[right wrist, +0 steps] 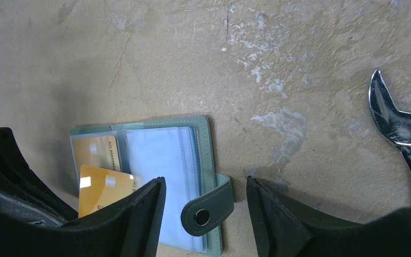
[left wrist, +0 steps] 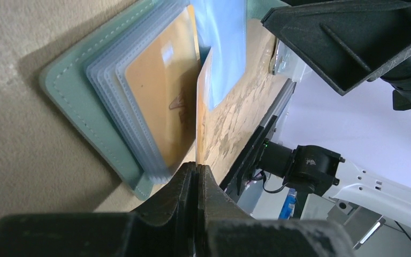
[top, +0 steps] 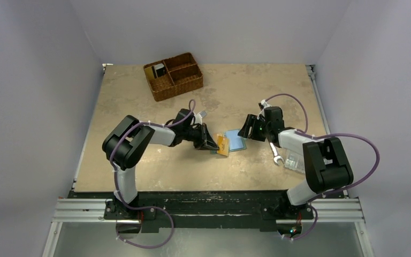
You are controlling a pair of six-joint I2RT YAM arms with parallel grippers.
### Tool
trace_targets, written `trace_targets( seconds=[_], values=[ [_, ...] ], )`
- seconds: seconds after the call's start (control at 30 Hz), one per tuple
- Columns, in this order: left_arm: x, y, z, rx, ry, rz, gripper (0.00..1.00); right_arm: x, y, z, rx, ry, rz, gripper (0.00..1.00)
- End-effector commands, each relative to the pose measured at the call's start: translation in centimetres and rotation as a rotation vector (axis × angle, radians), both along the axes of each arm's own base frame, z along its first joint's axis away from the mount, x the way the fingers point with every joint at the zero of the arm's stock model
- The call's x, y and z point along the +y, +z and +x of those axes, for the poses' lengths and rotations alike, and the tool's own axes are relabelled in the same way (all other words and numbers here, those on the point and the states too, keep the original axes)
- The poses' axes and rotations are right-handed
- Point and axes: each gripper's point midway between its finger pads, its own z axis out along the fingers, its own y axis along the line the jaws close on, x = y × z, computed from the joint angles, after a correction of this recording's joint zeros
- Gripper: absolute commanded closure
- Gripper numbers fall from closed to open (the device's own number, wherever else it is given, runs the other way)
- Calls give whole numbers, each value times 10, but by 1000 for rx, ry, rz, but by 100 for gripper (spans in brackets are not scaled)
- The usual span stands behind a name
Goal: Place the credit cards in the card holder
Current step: Insert the credit card into the card holder.
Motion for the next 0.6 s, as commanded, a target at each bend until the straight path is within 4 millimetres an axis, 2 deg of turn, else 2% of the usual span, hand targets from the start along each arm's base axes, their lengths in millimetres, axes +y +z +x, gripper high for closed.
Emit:
trace_targets(
  seconds=[0.0,0.47,0.57],
  values=[
    [-7,7,12,-53,1,-49,100,5,-6,-4,29,35,-20,35],
    [-11,-4,32,-104,57,-47,100,14,-10,-7,47,71,-15,37],
    [-12,-4,39,-108,89,-46,100,16,-11,-8,54,79,-12,41]
  ],
)
